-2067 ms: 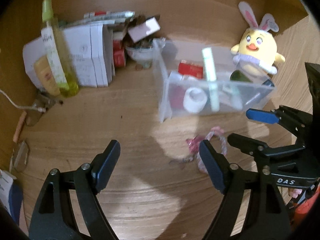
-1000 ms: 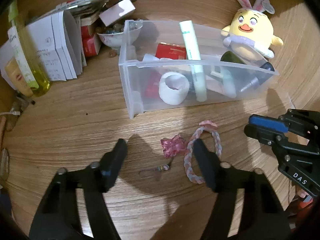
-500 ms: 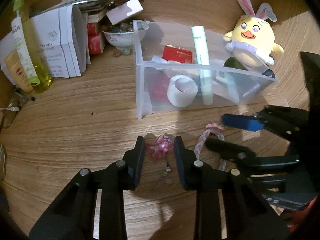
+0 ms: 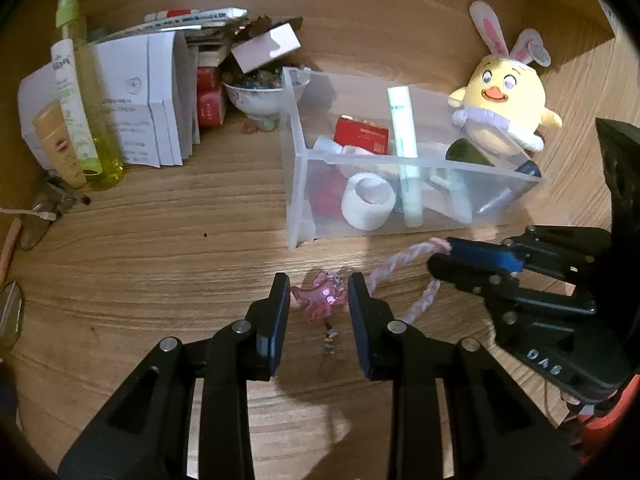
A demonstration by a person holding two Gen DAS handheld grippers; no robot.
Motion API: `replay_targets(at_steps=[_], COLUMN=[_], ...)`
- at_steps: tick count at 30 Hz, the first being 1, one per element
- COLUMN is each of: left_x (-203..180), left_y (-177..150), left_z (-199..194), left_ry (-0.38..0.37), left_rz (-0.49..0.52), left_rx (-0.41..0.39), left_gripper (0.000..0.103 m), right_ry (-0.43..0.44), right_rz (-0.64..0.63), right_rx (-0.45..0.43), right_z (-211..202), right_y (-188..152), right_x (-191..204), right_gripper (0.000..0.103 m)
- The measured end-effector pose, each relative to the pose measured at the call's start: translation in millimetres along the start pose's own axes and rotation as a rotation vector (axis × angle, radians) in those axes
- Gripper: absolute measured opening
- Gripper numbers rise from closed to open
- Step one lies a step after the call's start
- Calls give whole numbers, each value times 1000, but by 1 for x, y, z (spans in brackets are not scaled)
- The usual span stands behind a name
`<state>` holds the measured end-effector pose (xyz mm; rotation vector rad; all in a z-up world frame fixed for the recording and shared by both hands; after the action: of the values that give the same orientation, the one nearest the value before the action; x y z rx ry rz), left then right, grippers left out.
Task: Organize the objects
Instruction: 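Lift the bracelet and carry it into the clear box with the left tool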
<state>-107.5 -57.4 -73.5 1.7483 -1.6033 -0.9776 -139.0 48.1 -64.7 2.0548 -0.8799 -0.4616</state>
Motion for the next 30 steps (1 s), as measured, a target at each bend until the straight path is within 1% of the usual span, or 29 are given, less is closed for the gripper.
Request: replay_targets(at_steps=[7,14,24,30], left_x=[-10,-26,-40,-43], left_y=[15,30,53,69], left_z=[-22,-40,-52,-53], left_ry=[0,0,-25,-35], left_rz=[9,28,18,13], left_rx=[-63,-124,-186,-215], left_gripper=[29,29,29,29], right_ry=[-21,-44,-86,-110], right_rz=[40,61,88,107], right_rx=[-80,-136,-199,-223], right_z=[-31,-54,-78,-83], right_y=[8,15,24,30], right_x=[-14,-24,-43,-58], right_gripper=[11,11,11,11])
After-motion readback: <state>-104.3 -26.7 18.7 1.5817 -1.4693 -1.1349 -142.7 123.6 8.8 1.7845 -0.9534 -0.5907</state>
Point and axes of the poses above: each gripper's, at about its wrist camera, not at the fingertips, and z roughly the way its jaws point, x to its left, y to its top, the point moved 5 cm from there along z, roughly the way its jaws point, and after that the axes turned 13 degrees about -x, right-handed, at the moved point
